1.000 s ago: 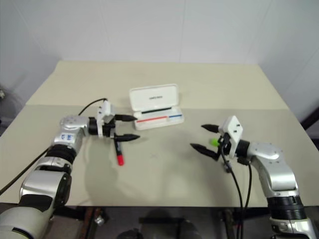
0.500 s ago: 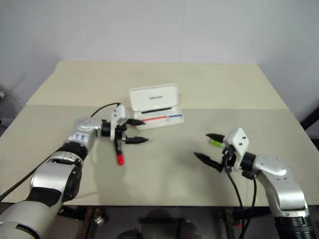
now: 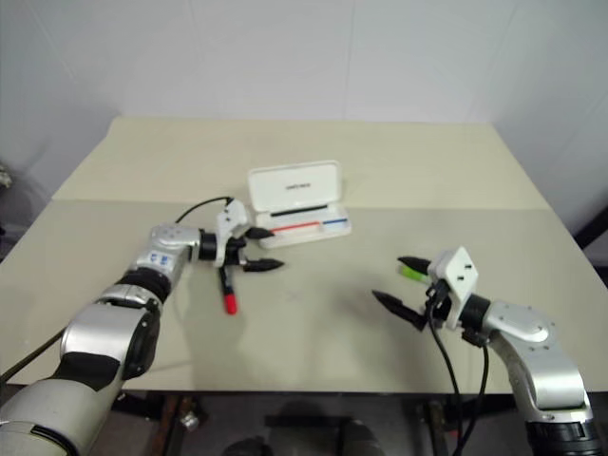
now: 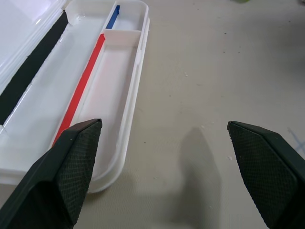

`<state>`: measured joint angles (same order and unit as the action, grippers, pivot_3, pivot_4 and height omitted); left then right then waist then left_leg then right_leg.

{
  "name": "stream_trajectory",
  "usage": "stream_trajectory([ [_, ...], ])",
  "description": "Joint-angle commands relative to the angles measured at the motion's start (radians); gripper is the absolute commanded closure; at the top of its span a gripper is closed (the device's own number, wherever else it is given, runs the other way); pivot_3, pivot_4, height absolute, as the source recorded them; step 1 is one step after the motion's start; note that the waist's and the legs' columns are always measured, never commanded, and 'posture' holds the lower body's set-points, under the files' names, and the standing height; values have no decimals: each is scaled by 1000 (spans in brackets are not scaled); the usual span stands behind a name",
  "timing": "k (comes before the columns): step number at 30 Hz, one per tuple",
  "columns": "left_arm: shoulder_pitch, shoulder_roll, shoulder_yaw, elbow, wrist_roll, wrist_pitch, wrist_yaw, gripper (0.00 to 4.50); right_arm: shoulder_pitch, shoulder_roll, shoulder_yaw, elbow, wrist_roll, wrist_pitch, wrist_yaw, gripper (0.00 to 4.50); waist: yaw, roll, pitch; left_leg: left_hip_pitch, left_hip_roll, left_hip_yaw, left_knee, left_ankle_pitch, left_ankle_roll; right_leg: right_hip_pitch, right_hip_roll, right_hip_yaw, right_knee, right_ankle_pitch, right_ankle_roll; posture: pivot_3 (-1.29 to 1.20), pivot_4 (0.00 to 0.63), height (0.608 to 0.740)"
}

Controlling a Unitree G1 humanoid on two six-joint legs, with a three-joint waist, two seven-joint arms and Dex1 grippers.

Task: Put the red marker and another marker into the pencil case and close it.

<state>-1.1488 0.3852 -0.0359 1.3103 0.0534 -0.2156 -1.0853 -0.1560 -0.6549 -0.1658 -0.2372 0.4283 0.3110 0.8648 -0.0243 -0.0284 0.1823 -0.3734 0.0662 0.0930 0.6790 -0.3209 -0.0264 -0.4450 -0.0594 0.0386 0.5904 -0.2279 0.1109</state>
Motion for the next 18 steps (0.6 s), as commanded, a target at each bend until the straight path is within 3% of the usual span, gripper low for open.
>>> stream_trajectory([
  [1,-31,-10,0,12,24,15,21,22,-22,1,-14,-24,16,-13,-4,0,0,0,0,0,0,0,0,0,0,0,0,0,0,0,0,0,150,740],
  [18,-67,-17,-73,45,183,71,188,22,-47,10,0,-7,9,-19,-6,0,-3,0,0,2,0,0,1,0,0,1,0,0,1,0,0,0,150,740],
])
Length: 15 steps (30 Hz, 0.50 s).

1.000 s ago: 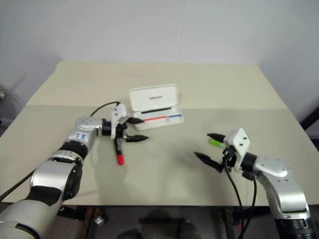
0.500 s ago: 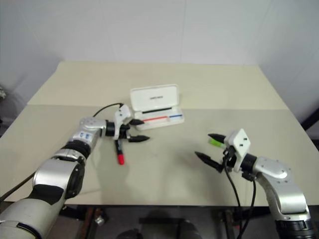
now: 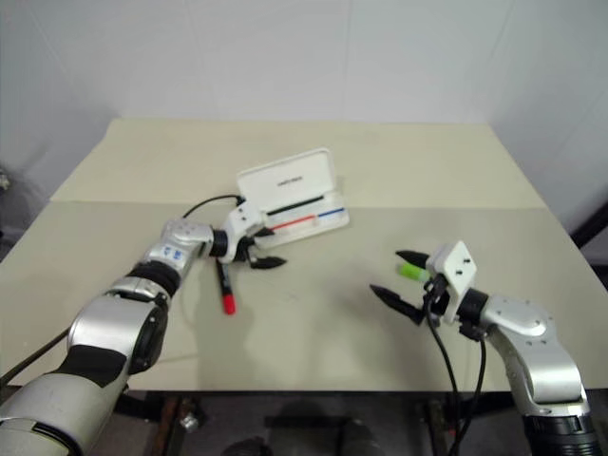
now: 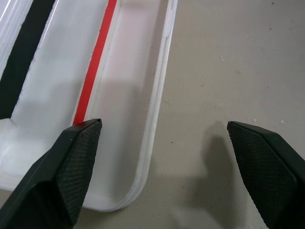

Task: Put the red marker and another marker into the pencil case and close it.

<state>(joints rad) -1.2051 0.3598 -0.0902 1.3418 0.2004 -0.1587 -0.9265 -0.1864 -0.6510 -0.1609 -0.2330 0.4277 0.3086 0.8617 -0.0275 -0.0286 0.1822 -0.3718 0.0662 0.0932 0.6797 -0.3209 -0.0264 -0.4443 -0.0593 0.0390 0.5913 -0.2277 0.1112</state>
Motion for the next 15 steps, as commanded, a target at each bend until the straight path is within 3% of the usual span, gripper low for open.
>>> stream_trajectory([
  [1,-13,9,-26,14,46,13,35,22,-22,7,-3,-8,8,-16,-4,0,0,0,0,0,0,0,0,0,0,0,0,0,0,0,0,0,150,740],
  [2,-16,9,-30,15,52,13,38,22,-24,7,-2,-6,8,-17,-4,0,-1,0,0,0,0,0,0,0,0,0,0,0,0,0,0,0,150,740],
  [5,-21,11,-46,16,76,3,43,616,-29,8,-1,-2,6,-19,-2,0,-1,0,0,1,0,0,0,0,0,0,0,0,1,0,0,0,150,740],
  [15,-32,25,-91,22,134,0,70,3765,-71,18,11,25,-6,-27,0,0,-3,0,0,1,0,0,-1,0,0,0,0,1,0,0,0,0,150,740],
])
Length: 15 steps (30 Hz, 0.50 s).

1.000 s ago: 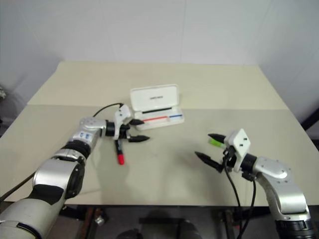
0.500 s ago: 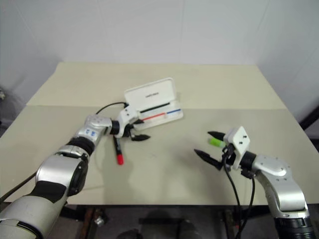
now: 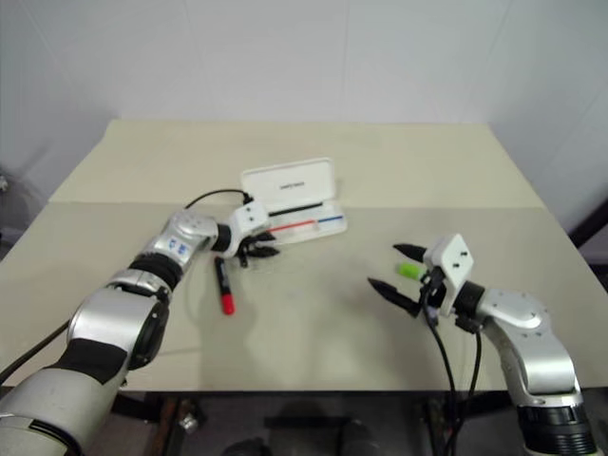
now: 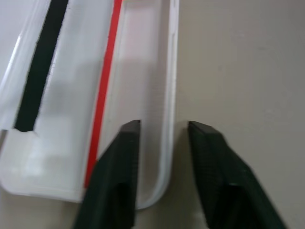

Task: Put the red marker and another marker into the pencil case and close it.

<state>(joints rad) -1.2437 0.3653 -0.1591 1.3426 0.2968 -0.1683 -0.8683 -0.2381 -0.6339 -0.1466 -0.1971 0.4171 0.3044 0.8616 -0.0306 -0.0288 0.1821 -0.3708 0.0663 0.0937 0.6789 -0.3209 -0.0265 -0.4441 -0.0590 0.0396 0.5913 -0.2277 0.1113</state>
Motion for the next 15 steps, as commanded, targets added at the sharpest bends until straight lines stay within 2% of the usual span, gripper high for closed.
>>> stream_trajectory([
  [1,5,20,-25,21,42,7,17,4052,-21,1,-2,-9,3,-25,1,0,0,0,0,0,0,0,0,0,0,0,0,0,0,0,0,0,150,740],
  [3,3,21,-28,22,44,5,19,4477,-27,2,1,-2,1,-29,2,0,-1,0,0,0,0,0,0,0,0,0,0,0,0,0,0,0,150,740],
  [15,-41,52,-5,3,20,-85,-33,4493,-74,1,14,42,0,-44,15,0,-2,0,0,0,0,0,0,0,0,0,0,0,0,0,0,0,150,740],
])
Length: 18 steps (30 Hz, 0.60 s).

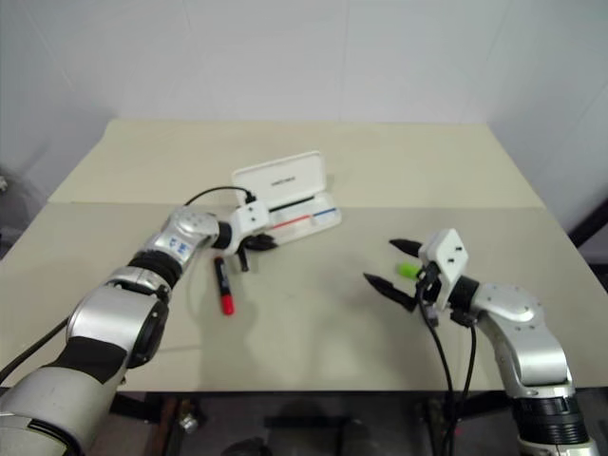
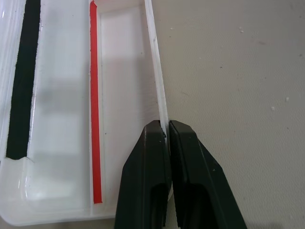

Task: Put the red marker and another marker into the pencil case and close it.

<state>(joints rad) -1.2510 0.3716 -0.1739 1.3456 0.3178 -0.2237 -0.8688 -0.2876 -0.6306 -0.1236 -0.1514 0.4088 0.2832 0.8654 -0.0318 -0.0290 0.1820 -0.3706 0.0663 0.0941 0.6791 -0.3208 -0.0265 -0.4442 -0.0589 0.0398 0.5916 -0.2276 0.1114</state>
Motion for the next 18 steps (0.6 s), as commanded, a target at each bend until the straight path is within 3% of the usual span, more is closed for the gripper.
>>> stream_trajectory([
  [1,-37,49,12,-2,-4,-37,-42,4493,-29,-3,-9,2,8,-24,14,0,-1,0,0,0,0,0,0,0,0,0,0,0,0,0,0,0,150,740],
  [13,31,150,63,-133,-130,-231,-415,4493,-77,-20,-34,66,63,-25,126,0,11,0,0,-5,0,0,0,-2,3,0,0,0,-3,0,0,0,150,740],
  [18,146,177,74,-336,-206,-210,-485,4493,-69,-55,-44,86,80,-66,215,0,8,0,0,-5,0,0,0,-3,3,0,0,0,-2,0,0,0,150,740],
])
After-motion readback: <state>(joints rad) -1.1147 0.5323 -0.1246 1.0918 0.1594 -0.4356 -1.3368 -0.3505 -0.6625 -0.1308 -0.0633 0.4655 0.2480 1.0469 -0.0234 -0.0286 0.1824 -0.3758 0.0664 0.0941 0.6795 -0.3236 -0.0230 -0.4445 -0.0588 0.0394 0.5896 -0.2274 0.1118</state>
